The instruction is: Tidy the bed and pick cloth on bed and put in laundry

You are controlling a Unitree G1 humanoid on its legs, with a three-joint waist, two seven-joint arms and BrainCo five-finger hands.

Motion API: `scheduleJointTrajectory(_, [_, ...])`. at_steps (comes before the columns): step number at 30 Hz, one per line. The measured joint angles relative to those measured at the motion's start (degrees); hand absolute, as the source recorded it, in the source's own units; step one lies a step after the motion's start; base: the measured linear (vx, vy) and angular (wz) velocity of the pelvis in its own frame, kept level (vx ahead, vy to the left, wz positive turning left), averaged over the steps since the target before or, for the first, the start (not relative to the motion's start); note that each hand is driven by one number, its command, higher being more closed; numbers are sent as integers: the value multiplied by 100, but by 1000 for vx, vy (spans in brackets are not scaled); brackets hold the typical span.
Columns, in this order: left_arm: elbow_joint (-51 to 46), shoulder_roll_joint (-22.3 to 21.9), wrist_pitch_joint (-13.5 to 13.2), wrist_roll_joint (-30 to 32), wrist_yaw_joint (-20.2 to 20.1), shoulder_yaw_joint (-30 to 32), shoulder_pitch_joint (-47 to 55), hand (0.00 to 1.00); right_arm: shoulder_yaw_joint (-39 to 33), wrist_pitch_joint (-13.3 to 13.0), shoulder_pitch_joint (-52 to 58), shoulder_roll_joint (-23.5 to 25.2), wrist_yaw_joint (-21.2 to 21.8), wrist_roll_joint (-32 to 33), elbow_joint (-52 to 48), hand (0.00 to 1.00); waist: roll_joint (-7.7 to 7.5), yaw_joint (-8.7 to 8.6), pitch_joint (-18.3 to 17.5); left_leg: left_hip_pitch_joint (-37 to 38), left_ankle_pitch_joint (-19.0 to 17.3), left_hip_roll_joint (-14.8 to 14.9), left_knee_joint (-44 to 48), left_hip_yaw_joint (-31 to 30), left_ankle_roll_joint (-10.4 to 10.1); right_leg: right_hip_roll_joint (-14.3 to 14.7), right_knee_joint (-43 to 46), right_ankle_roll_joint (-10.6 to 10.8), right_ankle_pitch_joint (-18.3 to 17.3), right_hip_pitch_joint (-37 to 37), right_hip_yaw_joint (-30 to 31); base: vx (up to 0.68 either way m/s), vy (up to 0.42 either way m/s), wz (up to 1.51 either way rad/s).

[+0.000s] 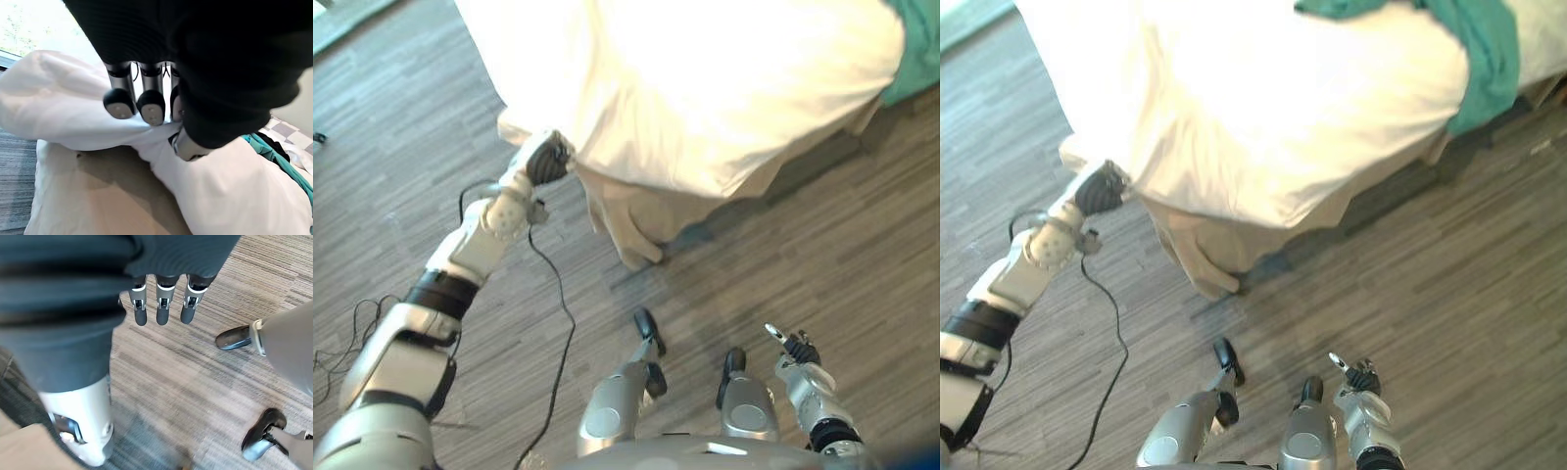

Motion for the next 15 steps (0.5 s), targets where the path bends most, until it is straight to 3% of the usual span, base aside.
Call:
scheduleJointTrajectory(1, [3,-198,-59,-64,-15,188,268,0,1,65,45,19,6,0,22,0,83,5,-77,116,3,184,0,-115,-5,51,239,-42,-127,-76,-57,68,-133,9])
scheduleJointTrajectory(2, [-1,-442,-127,-171,-18,409,585,0,3,133,139,60,12,0,27,0,58,41,-231,189,10,240,-2,-141,-37,108,-393,-63,-163,102,-165,31,-99,7])
scheduleJointTrajectory(3, [-5,-540,-163,-213,-18,511,742,0,2,161,200,116,15,1,25,0,-36,67,-307,234,23,215,-6,-94,-82,69,-800,-135,140,240,-227,41,-124,26])
scheduleJointTrajectory(4, [-8,-700,-204,-233,-17,594,1054,0,-38,203,333,210,27,2,67,0,-170,64,-428,373,-86,226,-28,-116,-280,30,-1110,-77,319,491,-241,75,-184,25])
scheduleJointTrajectory(6, [-22,-1043,-327,-231,-94,717,1516,0,-150,302,427,218,59,2,170,0,-102,146,-603,443,-161,383,-40,-98,-397,219,-1274,-131,246,623,-344,53,-202,0])
scheduleJointTrajectory(8, [-43,-1563,-511,-114,-362,435,2371,0,-199,377,578,185,136,6,230,0,29,174,-712,615,-132,450,-43,-107,-440,304,-1373,-151,227,825,-375,22,-155,-12])
scheduleJointTrajectory(11, [296,-2200,-514,152,-465,225,3047,0,-219,485,744,205,218,14,325,0,5,176,-872,696,-144,484,-45,-127,-456,377,-1482,-149,180,1046,-579,4,-74,19])
scheduleJointTrajectory(15, [1063,-2418,-450,402,-411,245,3454,0,-220,553,837,271,227,84,451,0,-147,259,-1011,796,-316,543,-47,-135,-648,451,-1535,-144,123,1147,-635,-28,-16,8])
